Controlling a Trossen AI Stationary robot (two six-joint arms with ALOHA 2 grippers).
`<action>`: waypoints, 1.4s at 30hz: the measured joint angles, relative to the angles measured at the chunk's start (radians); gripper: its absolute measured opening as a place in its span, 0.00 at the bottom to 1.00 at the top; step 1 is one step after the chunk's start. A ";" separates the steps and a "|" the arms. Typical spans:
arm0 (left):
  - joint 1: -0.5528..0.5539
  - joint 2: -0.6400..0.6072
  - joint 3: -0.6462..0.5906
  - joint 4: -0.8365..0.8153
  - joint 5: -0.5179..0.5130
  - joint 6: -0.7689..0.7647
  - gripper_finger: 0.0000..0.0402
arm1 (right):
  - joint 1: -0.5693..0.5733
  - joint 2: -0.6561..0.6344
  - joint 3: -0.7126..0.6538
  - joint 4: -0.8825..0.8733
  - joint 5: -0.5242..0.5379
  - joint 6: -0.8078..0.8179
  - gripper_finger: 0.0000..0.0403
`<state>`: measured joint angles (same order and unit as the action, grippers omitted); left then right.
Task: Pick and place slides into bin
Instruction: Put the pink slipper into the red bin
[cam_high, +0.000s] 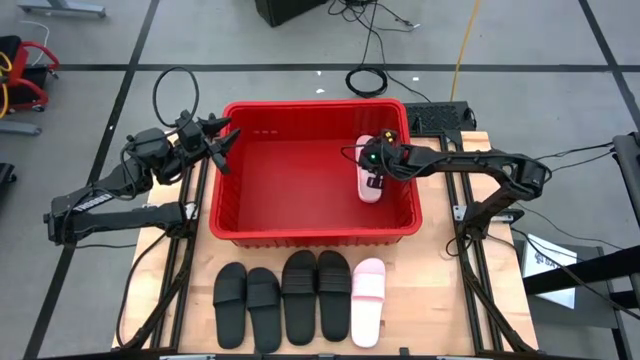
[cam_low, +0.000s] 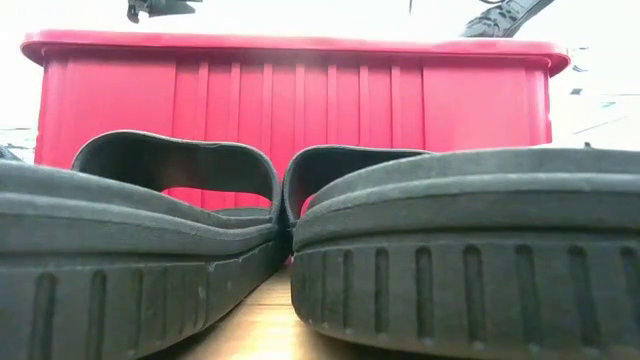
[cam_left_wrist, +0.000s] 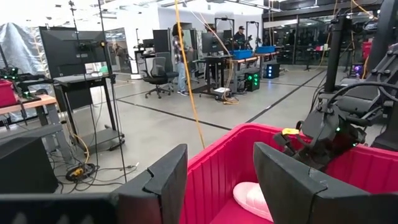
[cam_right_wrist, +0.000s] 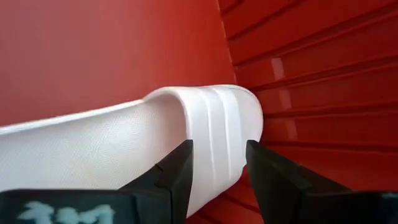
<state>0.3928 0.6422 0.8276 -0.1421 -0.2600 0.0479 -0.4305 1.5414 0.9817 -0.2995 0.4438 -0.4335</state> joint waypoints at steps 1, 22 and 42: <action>0.000 0.000 0.000 0.000 0.000 0.000 0.47 | 0.000 0.001 0.000 -0.008 0.000 0.001 0.34; 0.000 -0.001 0.000 -0.026 -0.001 0.004 0.47 | 0.005 -0.204 0.000 0.043 -0.056 -0.013 0.34; -0.012 -0.002 0.000 -0.026 0.183 -0.096 0.47 | 0.228 -0.443 0.000 0.220 -0.057 0.033 0.33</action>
<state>0.3803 0.6403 0.8276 -0.1685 -0.0772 -0.0479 -0.2028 1.0988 0.9821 -0.0797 0.3866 -0.4006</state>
